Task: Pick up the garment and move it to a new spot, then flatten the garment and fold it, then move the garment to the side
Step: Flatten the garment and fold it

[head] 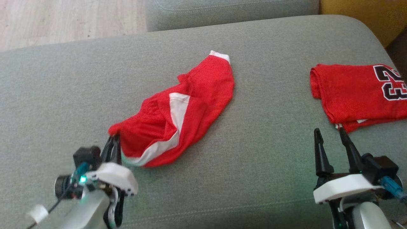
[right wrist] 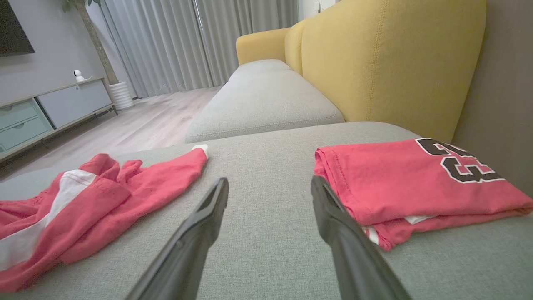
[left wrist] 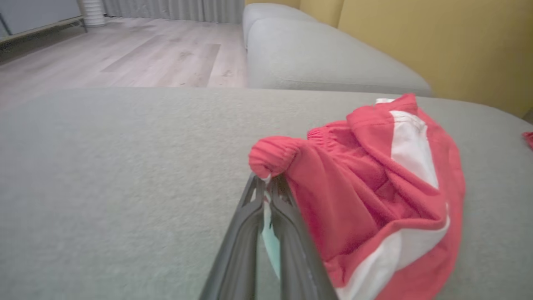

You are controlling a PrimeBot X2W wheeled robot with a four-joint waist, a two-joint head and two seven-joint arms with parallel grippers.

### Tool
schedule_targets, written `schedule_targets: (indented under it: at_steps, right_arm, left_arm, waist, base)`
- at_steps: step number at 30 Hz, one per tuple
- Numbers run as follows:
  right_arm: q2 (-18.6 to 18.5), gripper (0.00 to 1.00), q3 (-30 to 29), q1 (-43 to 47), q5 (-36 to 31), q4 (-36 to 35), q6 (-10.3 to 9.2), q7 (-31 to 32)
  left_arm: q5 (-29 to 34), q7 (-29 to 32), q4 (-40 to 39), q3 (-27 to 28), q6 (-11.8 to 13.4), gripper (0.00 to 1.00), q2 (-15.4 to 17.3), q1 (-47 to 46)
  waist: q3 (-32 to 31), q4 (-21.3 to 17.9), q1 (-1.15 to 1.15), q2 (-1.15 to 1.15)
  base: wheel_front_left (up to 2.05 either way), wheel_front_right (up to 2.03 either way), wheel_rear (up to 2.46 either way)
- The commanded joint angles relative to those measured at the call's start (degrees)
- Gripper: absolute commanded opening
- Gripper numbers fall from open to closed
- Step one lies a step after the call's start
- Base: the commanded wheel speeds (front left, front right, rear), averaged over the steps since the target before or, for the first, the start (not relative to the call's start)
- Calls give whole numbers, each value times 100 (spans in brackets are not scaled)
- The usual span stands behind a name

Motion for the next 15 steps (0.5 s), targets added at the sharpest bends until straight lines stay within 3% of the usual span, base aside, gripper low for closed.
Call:
schedule_targets:
  at_steps: [1, 3, 4, 5, 6, 7, 15]
  right_arm:
    - [-28, 100, 141, -143, -4, -171, 37, -26]
    - [-28, 100, 159, -136, -4, -163, 37, -24]
    - [-28, 100, 165, -132, -4, -162, 37, -22]
    - [-28, 100, 171, -131, -5, -160, 37, -19]
    - [-28, 100, 175, -133, -6, -158, 37, -18]
    - [-28, 100, 178, -136, -6, -159, 37, -15]
    - [-28, 100, 338, -240, -54, -154, 37, 27]
  left_arm:
    - [46, -70, -147, 234, 72, 0, 172, -66]
    - [22, -71, -189, 254, 120, 0, 132, 77]
    - [6, -71, -202, 264, 132, 11, 109, 129]
    - [4, -71, -214, 281, 149, 38, 92, 166]
    - [8, -71, -232, 315, 167, 88, 79, 194]
    - [21, -71, -265, 372, 192, 100, 68, 213]
    - [544, -72, -908, 889, 200, 100, 106, 459]
  waist:
    - [-2, 11, 0, 0]
    - [-5, 25, 0, 0]
    - [-5, 29, 0, 0]
    - [-4, 31, 0, 0]
    - [-1, 33, 0, 0]
    - [3, 34, 0, 0]
    - [15, 199, 0, 0]
  base:
    - [0, 0, 0]
    - [0, 0, 0]
    - [0, 0, 0]
    - [0, 0, 0]
    - [0, 0, 0]
    - [0, 0, 0]
    - [0, 0, 0]
